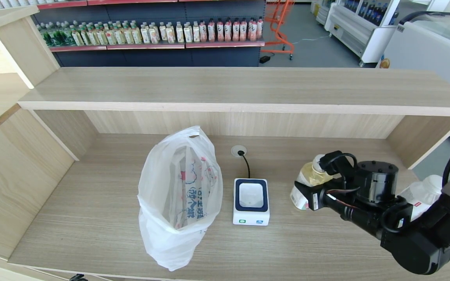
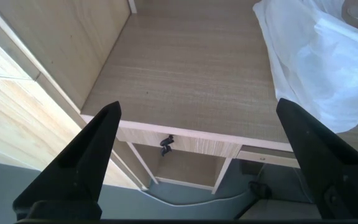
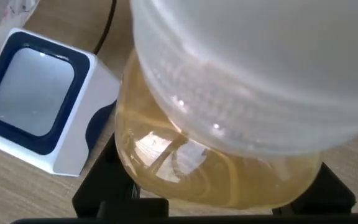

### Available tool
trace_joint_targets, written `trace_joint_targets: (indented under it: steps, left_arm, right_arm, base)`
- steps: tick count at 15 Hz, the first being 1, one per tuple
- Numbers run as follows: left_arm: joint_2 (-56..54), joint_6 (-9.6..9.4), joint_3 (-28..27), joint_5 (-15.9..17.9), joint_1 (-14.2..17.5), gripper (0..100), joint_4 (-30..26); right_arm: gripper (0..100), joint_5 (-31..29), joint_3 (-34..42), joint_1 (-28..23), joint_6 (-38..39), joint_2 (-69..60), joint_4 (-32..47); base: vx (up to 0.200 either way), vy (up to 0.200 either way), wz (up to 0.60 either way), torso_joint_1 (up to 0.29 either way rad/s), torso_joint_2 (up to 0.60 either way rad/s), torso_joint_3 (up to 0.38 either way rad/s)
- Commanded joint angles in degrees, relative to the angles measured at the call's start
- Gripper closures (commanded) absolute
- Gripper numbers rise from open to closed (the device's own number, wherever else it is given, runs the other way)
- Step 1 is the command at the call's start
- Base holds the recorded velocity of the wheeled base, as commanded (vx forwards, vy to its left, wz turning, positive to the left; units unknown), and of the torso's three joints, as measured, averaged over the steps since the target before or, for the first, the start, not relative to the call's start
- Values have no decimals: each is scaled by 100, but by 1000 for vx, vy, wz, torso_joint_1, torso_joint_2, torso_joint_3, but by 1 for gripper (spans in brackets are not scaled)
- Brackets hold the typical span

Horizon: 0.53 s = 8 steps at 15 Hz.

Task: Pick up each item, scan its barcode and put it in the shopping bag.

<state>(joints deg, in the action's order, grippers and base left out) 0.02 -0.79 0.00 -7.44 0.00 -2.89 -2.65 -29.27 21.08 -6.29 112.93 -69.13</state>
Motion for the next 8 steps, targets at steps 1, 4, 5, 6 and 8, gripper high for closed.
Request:
trace_joint_targets:
  steps: [1, 4, 5, 6, 8]
  left_arm:
    - [-2, 0, 0, -3, 0, 0, -1]
    - [-2, 0, 0, -3, 0, 0, -1]
    - [-2, 0, 0, -3, 0, 0, -1]
    - [-2, 0, 0, -3, 0, 0, -1]
    - [-2, 0, 0, -3, 0, 0, -1]
  right_arm:
    - [100, 1214, -202, -262, 770, -1977, 1780]
    - [100, 3631, -773, -728, 1464, -3550, 4136]
    - [100, 4193, -764, -763, 1455, -3691, 4197]
    - [100, 4624, -720, -754, 1429, -3779, 4197]
    - [100, 5353, -633, -587, 1244, -3796, 4197]
  base:
    - [0, 0, 0, 0, 0, 0]
    - [0, 0, 0, 0, 0, 0]
    - [0, 0, 0, 0, 0, 0]
    - [0, 0, 0, 0, 0, 0]
    - [0, 0, 0, 0, 0, 0]
